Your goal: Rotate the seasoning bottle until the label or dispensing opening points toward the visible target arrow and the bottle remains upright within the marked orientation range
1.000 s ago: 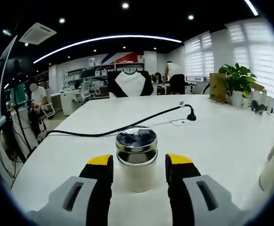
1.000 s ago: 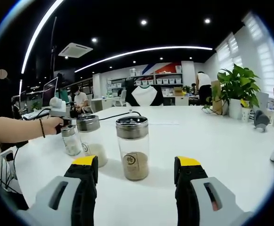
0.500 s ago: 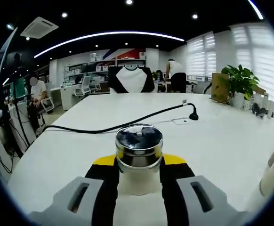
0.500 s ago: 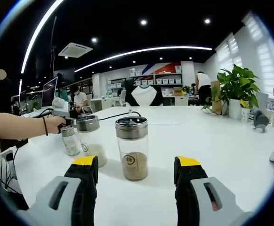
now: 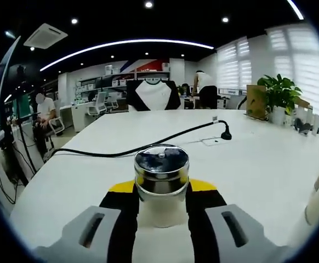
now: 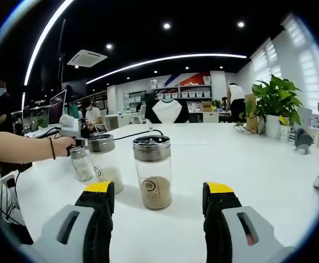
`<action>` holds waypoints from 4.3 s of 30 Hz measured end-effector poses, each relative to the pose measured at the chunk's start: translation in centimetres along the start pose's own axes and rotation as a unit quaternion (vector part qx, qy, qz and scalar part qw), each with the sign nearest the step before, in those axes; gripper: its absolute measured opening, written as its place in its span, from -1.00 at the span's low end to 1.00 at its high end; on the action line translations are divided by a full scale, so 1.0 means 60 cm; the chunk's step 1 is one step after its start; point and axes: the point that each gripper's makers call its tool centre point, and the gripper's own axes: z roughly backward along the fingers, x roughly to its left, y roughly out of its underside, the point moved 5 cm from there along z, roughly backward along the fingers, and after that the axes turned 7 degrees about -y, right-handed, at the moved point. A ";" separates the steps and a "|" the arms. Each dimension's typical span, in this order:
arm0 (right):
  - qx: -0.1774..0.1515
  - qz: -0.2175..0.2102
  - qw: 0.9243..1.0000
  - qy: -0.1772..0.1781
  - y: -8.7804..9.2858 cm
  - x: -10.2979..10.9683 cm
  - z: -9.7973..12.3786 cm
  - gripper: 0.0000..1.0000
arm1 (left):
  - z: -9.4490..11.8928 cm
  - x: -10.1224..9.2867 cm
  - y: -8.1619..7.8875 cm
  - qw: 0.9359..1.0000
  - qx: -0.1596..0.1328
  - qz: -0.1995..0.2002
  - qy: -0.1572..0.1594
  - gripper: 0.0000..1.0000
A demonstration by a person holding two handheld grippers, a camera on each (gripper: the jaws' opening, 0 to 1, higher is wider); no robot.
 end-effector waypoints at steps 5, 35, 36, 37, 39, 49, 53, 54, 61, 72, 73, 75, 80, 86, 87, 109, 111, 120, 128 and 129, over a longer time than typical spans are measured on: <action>0.001 0.001 1.000 -0.001 0.000 0.000 -0.001 0.32 | 0.011 -0.002 0.003 1.000 -0.001 0.001 -0.001 -0.31; 0.002 0.000 1.000 -0.004 0.001 0.002 -0.004 0.32 | 0.092 -0.010 0.030 1.000 -0.010 -0.012 0.015 -0.31; 0.002 0.000 1.000 -0.005 0.001 0.003 -0.005 0.32 | 0.094 -0.011 0.032 1.000 -0.010 -0.012 0.016 -0.31; 0.002 0.000 1.000 -0.005 0.001 0.003 -0.005 0.32 | 0.098 -0.012 0.034 1.000 -0.010 -0.012 0.017 -0.31; 0.001 0.001 1.000 -0.005 0.000 0.003 -0.005 0.32 | 0.106 -0.013 0.037 1.000 -0.009 -0.010 0.019 -0.31; 0.000 0.002 1.000 -0.006 -0.002 0.007 -0.004 0.32 | 0.132 -0.010 0.051 1.000 -0.010 0.000 0.025 -0.31; 0.000 0.002 1.000 -0.007 -0.002 0.008 -0.004 0.32 | 0.150 -0.010 0.057 1.000 -0.009 0.002 0.027 -0.30; -0.001 0.002 1.000 -0.007 -0.003 0.008 -0.004 0.32 | 0.154 -0.010 0.058 1.000 -0.009 0.002 0.027 -0.30; 0.000 0.002 1.000 -0.007 -0.002 0.008 -0.004 0.32 | 0.183 -0.010 0.065 1.000 -0.007 0.002 0.030 -0.30; 0.001 0.002 1.000 -0.007 -0.001 0.010 -0.004 0.32 | 0.228 -0.017 0.077 0.999 -0.008 0.012 0.030 -0.30; 0.001 0.001 1.000 -0.007 -0.001 0.009 -0.004 0.32 | 0.230 -0.017 0.077 0.999 -0.007 0.011 0.031 -0.30; 0.001 0.000 1.000 -0.007 -0.001 0.009 -0.004 0.32 | 0.237 -0.017 0.080 0.999 -0.008 0.016 0.031 -0.30; 0.002 -0.001 1.000 -0.006 0.000 0.009 -0.003 0.32 | 0.250 -0.021 0.084 0.999 -0.008 0.016 0.032 -0.30; 0.001 0.000 1.000 -0.007 0.000 0.010 -0.004 0.32 | 0.257 -0.025 0.087 1.000 -0.011 0.006 0.023 -0.30; 0.001 0.000 1.000 -0.007 -0.001 0.011 -0.004 0.32 | 0.257 -0.025 0.087 1.000 -0.013 0.006 0.022 -0.30; 0.002 -0.003 1.000 -0.005 0.002 0.008 -0.001 0.31 | 0.259 -0.028 0.087 0.999 -0.021 0.009 0.029 -0.30; 0.002 -0.002 1.000 -0.005 0.001 0.008 -0.002 0.31 | 0.259 -0.028 0.087 0.999 -0.021 0.008 0.029 -0.30; 0.002 -0.001 1.000 -0.006 0.000 0.007 -0.003 0.31 | 0.258 -0.028 0.086 0.999 -0.023 0.008 0.033 -0.29; 0.003 -0.002 1.000 -0.006 0.000 0.006 -0.005 0.31 | 0.258 -0.027 0.086 0.998 -0.024 0.004 0.053 -0.30; 0.003 -0.001 1.000 -0.007 0.000 0.006 -0.005 0.31 | 0.258 -0.026 0.086 0.998 -0.023 0.002 0.056 -0.30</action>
